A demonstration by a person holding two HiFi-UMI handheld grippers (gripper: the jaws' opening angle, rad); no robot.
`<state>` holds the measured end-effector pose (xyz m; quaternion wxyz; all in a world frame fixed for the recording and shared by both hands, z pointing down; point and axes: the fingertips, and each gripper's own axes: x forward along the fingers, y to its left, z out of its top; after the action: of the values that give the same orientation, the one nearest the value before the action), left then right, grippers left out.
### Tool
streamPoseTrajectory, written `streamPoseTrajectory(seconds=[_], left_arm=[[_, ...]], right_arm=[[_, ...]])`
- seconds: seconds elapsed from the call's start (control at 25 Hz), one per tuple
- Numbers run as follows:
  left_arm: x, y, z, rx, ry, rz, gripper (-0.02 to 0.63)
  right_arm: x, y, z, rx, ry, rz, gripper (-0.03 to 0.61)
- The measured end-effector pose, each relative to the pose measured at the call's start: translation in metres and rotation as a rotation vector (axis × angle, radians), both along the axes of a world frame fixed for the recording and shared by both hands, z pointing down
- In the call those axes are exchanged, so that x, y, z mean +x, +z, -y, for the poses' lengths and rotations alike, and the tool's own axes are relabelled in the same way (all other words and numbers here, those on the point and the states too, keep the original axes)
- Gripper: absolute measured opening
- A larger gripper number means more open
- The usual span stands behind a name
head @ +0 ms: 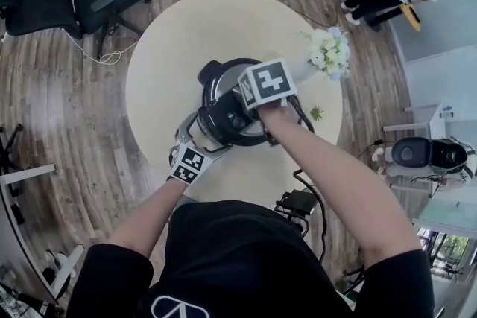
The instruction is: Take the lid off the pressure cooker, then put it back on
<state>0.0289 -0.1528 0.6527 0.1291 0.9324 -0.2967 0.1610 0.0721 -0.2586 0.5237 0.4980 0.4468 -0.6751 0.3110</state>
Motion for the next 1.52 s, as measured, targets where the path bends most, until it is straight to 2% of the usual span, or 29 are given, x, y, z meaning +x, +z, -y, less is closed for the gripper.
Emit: streamPoseTrajectory(seconds=[0.08,0.16,0.24,0.36,0.44,0.56,0.68,1.0,1.16,1.36,1.52], left_arm=[[0.002,0.003,-0.002,0.000,0.001,-0.005,0.591],[0.002,0.000,0.000,0.001,0.001,-0.007,0.591],[0.000,0.000,0.001,-0.002,0.000,-0.004,0.591],[0.001,0.008,-0.002,-0.009,0.005,-0.003,0.591],[0.004,0.007,-0.002,-0.014,0.011,-0.004,0.591],[0.002,0.007,-0.003,-0.024,0.008,-0.001,0.591],[0.002,0.007,-0.001,-0.012,0.004,-0.002,0.591],[0.003,0.009,-0.003,-0.014,-0.001,-0.004,0.591],[0.001,0.000,0.000,-0.009,-0.004,0.003,0.591],[0.000,-0.001,0.001,-0.011,-0.003,0.009,0.591],[0.002,-0.001,0.000,-0.013,-0.003,0.008,0.591]], right_arm=[[0.010,-0.001,0.003,0.016,0.171,0.013,0.287],[0.014,-0.002,0.006,0.008,0.258,0.007,0.287],[0.012,0.000,0.006,-0.017,0.243,-0.001,0.288],[0.010,0.002,0.001,-0.066,0.160,0.011,0.290],[0.013,0.003,-0.006,-0.143,0.120,0.019,0.291],[0.014,0.008,-0.019,-0.263,0.051,-0.025,0.293],[0.013,0.010,-0.021,-0.250,0.025,-0.032,0.295],[0.017,0.006,-0.020,-0.244,0.059,0.011,0.284],[0.022,-0.009,-0.016,-0.254,0.099,0.042,0.284],[0.036,-0.033,-0.008,-0.237,0.102,0.031,0.284],[0.054,-0.057,-0.007,-0.227,0.132,0.082,0.284]])
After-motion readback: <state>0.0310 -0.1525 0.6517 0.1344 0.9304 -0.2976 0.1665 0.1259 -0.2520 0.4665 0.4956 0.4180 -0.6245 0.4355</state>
